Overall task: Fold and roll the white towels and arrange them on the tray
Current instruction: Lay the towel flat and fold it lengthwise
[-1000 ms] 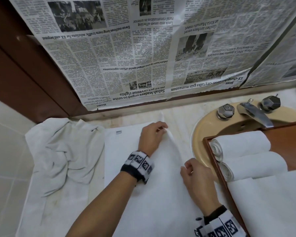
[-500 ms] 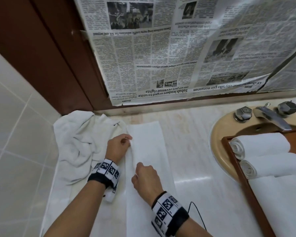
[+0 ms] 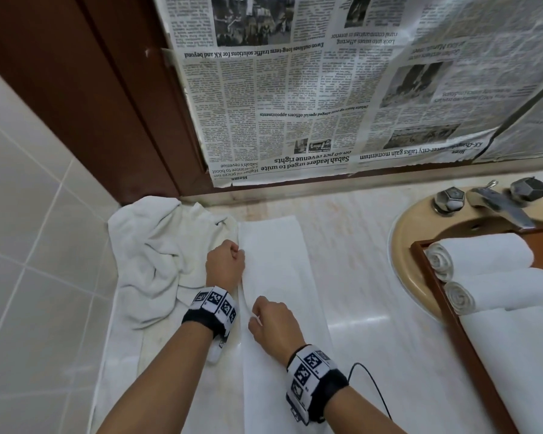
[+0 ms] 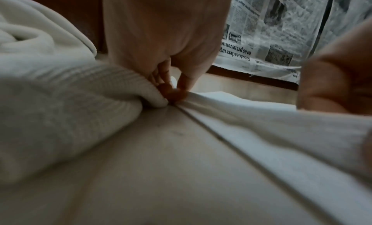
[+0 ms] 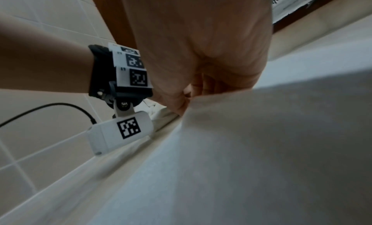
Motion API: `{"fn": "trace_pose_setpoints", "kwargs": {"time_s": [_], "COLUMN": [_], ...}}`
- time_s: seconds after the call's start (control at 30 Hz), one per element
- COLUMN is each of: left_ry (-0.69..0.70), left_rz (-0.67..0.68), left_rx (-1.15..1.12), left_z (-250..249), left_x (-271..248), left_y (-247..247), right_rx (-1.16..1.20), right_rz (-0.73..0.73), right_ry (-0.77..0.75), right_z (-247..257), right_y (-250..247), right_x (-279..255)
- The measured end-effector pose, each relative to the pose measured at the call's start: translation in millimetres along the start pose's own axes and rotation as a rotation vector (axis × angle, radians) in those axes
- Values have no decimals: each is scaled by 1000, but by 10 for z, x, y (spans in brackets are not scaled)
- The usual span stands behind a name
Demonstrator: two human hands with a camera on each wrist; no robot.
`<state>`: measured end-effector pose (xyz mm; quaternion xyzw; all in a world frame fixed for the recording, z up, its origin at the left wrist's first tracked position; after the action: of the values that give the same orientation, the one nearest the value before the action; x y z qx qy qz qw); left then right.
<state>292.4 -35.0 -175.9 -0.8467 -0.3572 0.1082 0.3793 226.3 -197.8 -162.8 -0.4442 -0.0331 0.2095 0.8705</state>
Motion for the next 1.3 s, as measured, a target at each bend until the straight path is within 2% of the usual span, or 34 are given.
{"fn": "trace_pose_setpoints", "kwargs": {"time_s": [0.2,0.3,0.37,0.43,0.5,0.6,0.7,0.87,1.0,1.1,1.2,1.3], "left_ry": [80,257,337,324,334,317,268,147,211,284,294,252], "left_rz": [-65,-101,-51,52,153,255,240,187,151,238,258,241], "left_rx": [7,-4,47,131,280,469,560,506,381,388,498,507], "left_z": [49,66,28,-64,-153,-129,49,227,96,34,98,180], "left_x": [-87,-208,-291,-324,-309,-256,-193,-80,-300,-602,-670,-631], "left_y": [56,-7,-7,54,164,293,250,85,64,98,120,74], "right_rx": [149,117,-14,-140,-252,-373,-415,-396,-356,-406,-442,-427], "right_rz": [43,-103,-234,-229,-104,-2,29,-9,-47,23,16,0], "right_ry": [-99,-180,-224,-220,-213,-224,-205,-68,-180,-237,-223,-149], "right_z": [-152,-385,-539,-559,-514,-544,-692,-1007,-915,-842,-948,-1095], "right_y": [-177,-403,-519,-566,-519,-364,-397,-691,-652,-488,-443,-509], "right_x": [-65,22,252,564,828,1047,1110,1166,896,642,560,580]}}
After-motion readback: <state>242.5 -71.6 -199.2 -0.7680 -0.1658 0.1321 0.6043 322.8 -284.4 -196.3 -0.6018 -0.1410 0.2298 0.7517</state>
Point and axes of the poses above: each hand's wrist, its own x-axis towards the middle knuckle, its own y-axis out of the palm, z = x × y, the point moved 1 cm from there along x, towards the middle knuckle, and after that the axes turned 15 degrees about -z, right-handed, at the moved point
